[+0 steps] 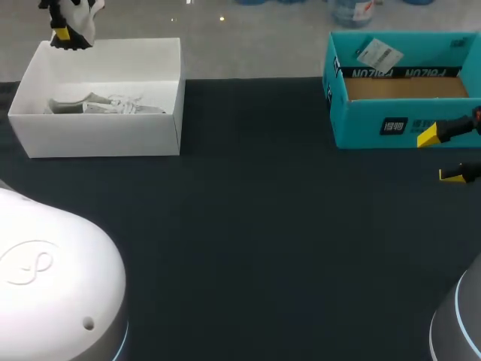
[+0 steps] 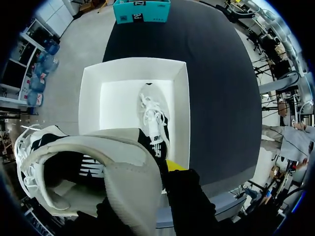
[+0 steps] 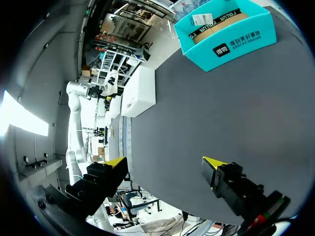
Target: Take the shoe out of the shoebox, open the shoe tongue, remove and reinsert the insole, then place the shoe into the shoebox
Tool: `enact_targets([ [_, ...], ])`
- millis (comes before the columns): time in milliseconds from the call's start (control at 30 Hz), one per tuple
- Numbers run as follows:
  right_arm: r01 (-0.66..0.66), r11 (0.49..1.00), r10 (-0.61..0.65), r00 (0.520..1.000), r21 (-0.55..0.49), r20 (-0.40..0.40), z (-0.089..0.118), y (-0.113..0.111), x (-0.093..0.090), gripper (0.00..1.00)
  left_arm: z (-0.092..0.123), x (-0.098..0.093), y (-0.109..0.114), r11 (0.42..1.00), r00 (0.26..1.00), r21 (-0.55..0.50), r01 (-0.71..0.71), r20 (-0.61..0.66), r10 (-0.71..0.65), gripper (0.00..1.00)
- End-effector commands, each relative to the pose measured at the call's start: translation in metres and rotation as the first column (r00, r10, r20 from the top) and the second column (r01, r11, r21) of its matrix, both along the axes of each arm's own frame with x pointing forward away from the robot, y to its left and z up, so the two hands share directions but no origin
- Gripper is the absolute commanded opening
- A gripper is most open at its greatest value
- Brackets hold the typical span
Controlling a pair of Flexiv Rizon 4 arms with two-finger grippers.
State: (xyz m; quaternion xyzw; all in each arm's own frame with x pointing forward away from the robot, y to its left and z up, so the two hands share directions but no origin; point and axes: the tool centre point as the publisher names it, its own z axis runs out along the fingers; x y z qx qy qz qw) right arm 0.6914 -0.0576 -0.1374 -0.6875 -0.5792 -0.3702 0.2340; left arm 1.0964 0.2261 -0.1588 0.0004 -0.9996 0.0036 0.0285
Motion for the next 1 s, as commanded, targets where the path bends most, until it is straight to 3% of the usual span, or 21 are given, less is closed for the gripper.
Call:
enact_targets([
  [33, 0.001, 1.000, -0.001, 1.000, -0.002, -0.002, -0.001, 0.001, 0.001, 1.00, -0.006, 0.013, 0.016, 1.000, 1.000, -0.013, -0.002, 0.020, 0.002, 0.00],
  [467, 0.001, 1.000, -0.001, 1.000, -0.002, -0.002, -0.001, 0.001, 0.001, 1.00, -0.025, 0.087, 0.057, 0.994, 0.991, 0.077, -0.080, 0.112, 0.071, 0.00],
  [667, 0.001, 1.000, -0.001, 1.000, -0.002, -0.002, -0.001, 0.001, 0.001, 1.00, -0.034, 0.097, 0.068, 0.992, 0.992, 0.094, -0.082, 0.107, 0.071, 0.00],
  [833, 0.001, 1.000, -0.001, 1.000, -0.002, -0.002, -0.001, 0.001, 0.001, 1.00, -0.038, 0.088, 0.072, 0.990, 0.990, 0.068, 0.121, 0.061, -0.125, 0.00],
  [1000, 0.001, 1.000, -0.001, 1.000, -0.002, -0.002, -0.001, 0.001, 0.001, 1.00, -0.031, 0.077, 0.077, 0.907, 0.909, 0.067, 0.415, 0.000, -0.416, 0.00],
])
